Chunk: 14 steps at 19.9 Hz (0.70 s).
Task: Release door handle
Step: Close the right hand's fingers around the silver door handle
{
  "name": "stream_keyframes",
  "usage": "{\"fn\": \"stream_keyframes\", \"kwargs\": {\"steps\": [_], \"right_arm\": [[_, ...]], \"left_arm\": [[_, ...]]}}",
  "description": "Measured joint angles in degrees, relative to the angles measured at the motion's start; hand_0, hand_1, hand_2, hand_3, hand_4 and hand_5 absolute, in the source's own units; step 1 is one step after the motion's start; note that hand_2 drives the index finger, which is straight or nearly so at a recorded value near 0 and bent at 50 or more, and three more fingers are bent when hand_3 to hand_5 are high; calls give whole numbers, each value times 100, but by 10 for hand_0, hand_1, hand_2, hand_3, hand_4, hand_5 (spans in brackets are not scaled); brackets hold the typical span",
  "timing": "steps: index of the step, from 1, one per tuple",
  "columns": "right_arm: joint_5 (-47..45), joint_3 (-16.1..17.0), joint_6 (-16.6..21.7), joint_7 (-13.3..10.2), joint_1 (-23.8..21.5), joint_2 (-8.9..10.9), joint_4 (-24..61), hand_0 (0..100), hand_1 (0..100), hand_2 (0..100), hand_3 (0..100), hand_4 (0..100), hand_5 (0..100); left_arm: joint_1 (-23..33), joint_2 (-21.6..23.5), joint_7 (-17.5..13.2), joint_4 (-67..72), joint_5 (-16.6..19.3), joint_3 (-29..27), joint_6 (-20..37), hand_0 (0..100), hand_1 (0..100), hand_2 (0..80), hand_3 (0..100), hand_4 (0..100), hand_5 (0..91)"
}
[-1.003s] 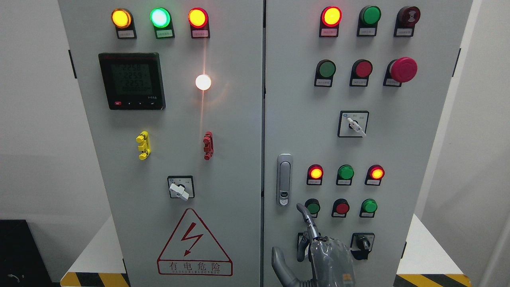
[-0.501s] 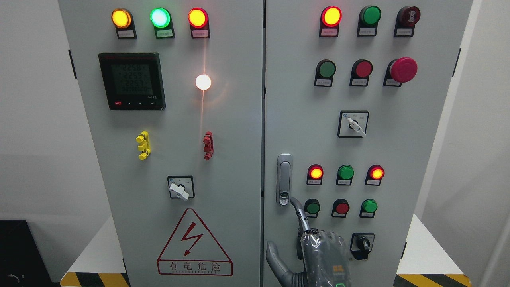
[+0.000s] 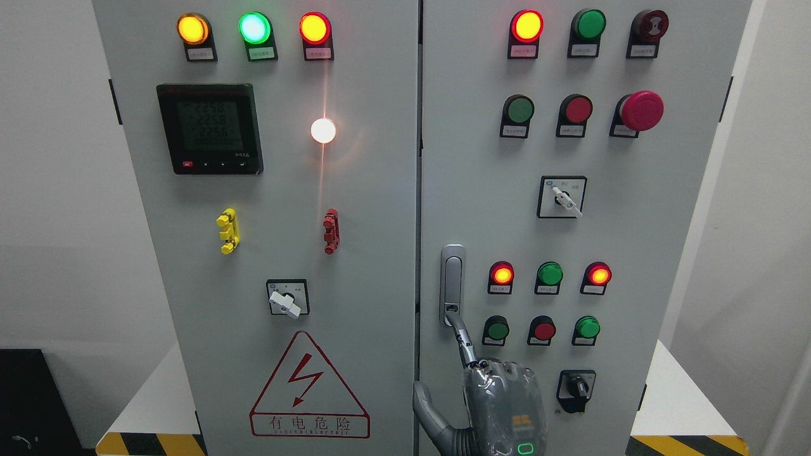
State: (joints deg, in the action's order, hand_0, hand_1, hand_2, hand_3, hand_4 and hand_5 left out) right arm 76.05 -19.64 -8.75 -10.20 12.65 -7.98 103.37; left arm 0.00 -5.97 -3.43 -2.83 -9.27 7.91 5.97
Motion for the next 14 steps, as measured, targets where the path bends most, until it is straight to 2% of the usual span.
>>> {"fn": "stream_keyframes", "kwargs": {"steps": [14], "right_arm": [[310, -82, -212, -18, 206, -1, -310, 436, 292, 0, 998, 1000, 1000]], "left_arm": [[0, 1, 0, 0, 1, 0, 0, 120, 556, 0, 0, 0, 0]]}}
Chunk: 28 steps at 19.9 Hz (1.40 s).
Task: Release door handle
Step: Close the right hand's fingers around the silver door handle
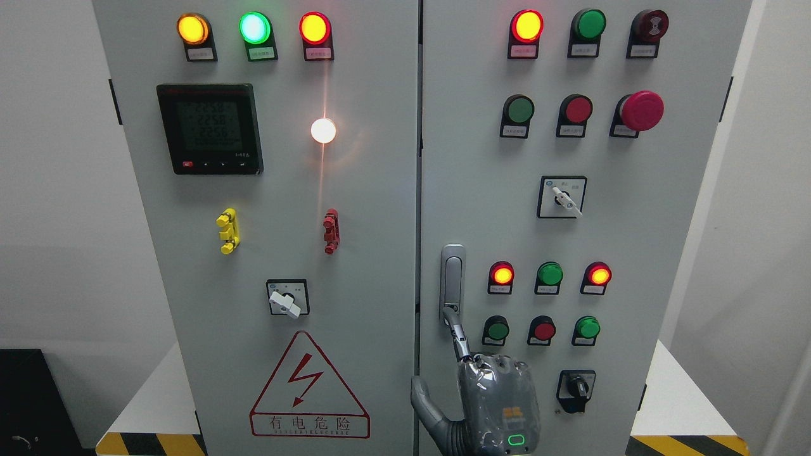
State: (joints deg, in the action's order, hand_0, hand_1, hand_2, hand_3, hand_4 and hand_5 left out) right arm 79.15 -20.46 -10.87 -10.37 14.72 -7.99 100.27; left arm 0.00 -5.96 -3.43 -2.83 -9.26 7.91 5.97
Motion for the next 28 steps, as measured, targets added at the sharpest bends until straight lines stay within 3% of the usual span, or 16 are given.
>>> {"fn": "stream_keyframes", "kwargs": {"steps": [28], "right_arm": [[160, 5, -133, 5, 130, -1, -235, 430, 295, 0, 994, 996, 1000]], "left_arm": [[0, 0, 0, 0, 0, 0, 0, 120, 556, 0, 0, 0, 0]]}}
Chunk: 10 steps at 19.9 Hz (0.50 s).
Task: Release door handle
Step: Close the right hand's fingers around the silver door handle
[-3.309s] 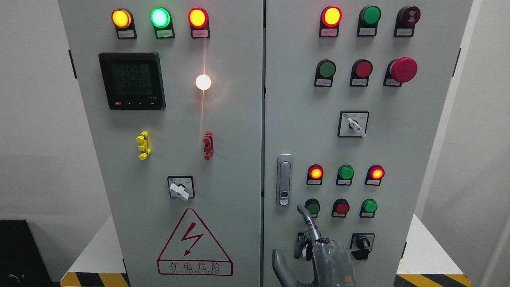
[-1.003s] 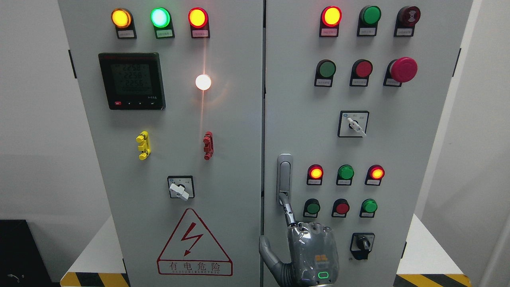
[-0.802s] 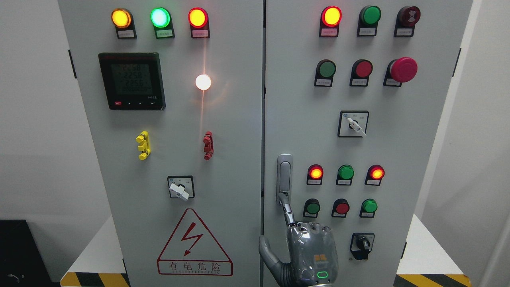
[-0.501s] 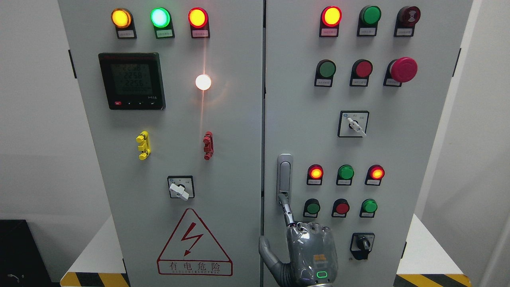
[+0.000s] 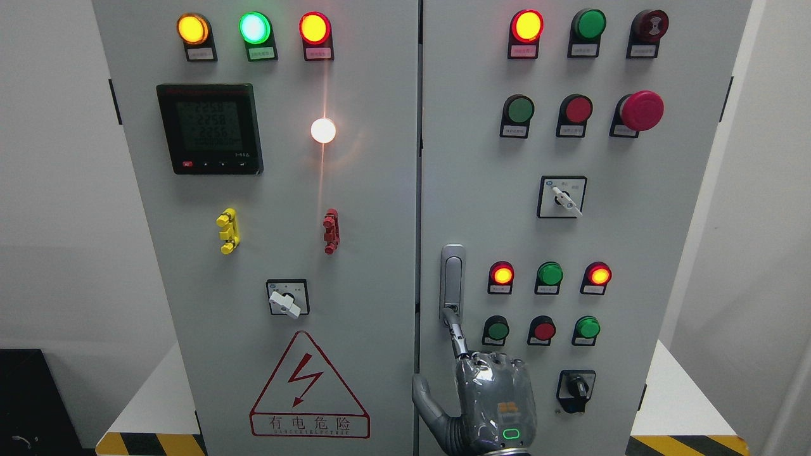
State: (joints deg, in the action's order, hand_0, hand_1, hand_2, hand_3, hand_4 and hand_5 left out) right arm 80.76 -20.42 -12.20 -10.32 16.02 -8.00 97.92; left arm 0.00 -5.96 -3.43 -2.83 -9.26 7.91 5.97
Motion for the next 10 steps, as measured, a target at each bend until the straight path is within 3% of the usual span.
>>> {"fn": "stream_keyframes", "kwargs": {"steps": [10], "right_arm": [[1, 17, -6, 0, 10, 0, -22, 428, 294, 0, 993, 992, 1000]], "left_arm": [[0, 1, 1, 1, 0, 0, 0, 120, 556, 0, 0, 0, 0]]}}
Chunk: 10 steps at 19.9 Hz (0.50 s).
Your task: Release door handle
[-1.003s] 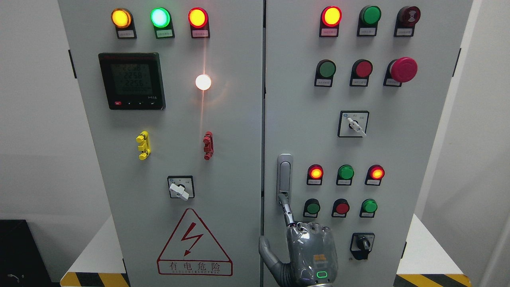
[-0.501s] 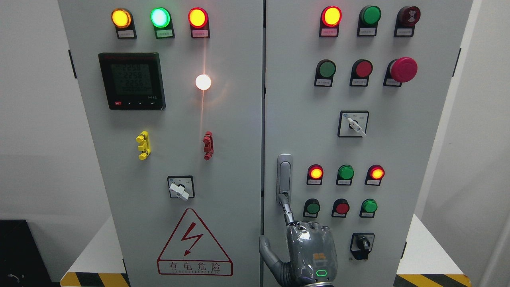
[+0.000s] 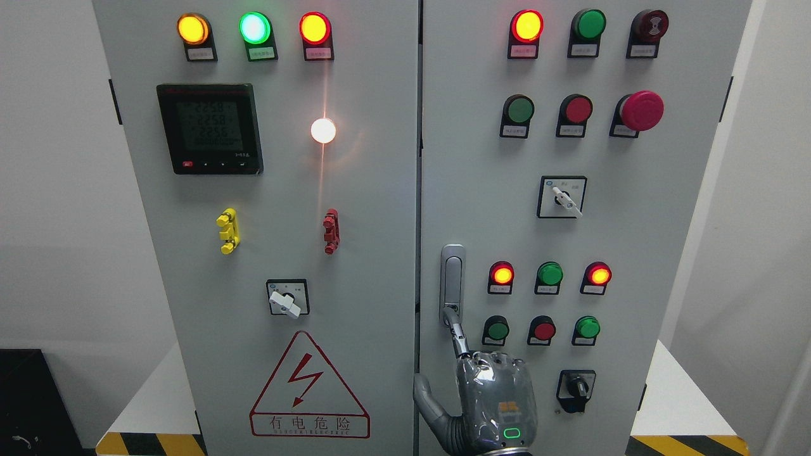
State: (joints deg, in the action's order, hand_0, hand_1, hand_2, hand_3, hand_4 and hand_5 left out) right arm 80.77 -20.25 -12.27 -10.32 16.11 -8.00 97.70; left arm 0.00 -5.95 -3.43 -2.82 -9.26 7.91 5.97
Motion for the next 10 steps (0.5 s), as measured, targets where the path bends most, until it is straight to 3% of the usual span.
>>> {"fn": "stream_keyframes", "kwargs": {"steps": [10], "right_arm": [[0, 9, 0, 0, 3, 0, -33, 428, 294, 0, 993, 992, 1000]], "left_arm": [[0, 0, 0, 1, 0, 0, 0, 120, 556, 0, 0, 0, 0]]}}
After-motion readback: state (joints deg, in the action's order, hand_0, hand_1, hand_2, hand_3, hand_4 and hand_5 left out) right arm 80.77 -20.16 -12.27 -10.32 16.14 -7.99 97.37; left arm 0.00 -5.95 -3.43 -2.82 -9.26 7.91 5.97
